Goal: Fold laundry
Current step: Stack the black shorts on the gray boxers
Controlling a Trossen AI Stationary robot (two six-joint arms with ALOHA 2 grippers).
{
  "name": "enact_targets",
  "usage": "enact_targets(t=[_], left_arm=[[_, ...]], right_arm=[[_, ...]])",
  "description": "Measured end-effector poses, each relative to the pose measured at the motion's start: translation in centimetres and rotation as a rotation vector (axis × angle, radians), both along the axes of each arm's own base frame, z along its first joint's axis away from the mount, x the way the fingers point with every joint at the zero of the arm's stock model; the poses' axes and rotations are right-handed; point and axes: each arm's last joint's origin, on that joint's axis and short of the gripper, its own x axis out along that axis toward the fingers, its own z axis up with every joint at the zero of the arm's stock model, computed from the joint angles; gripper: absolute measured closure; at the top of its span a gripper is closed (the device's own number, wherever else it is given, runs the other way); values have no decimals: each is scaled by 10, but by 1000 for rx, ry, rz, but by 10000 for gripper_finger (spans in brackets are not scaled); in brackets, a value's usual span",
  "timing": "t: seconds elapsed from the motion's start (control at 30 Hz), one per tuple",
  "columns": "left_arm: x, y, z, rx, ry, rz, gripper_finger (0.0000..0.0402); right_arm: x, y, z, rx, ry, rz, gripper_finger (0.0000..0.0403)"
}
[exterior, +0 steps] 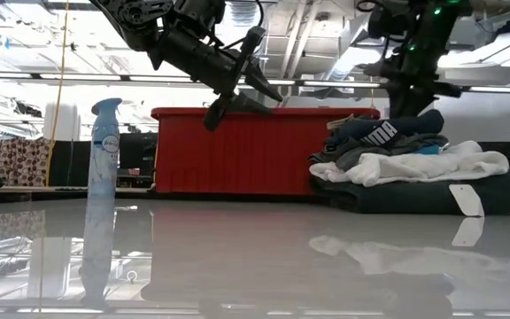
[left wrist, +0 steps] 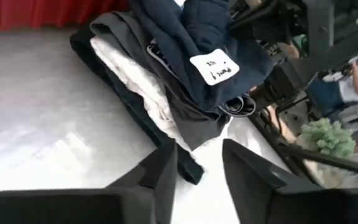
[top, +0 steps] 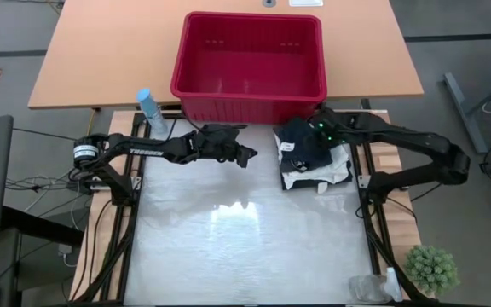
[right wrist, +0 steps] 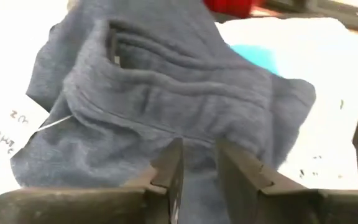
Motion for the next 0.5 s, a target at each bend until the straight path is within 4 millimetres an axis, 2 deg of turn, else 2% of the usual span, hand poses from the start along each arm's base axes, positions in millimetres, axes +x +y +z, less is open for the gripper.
enact_targets(t=[0.23, 0.4, 0.5], left_arm=[[1, 13, -2, -163, -73, -45, 224], [6, 28, -16, -242, -103, -70, 189], [13, 34, -30, -296, -107, -44, 178]], right_arm=[[-23, 8, 8, 49, -15, -169, 279], [-34, 10, 4, 119, 52, -271, 279], [-39, 7, 0, 134, 75, -456, 280]])
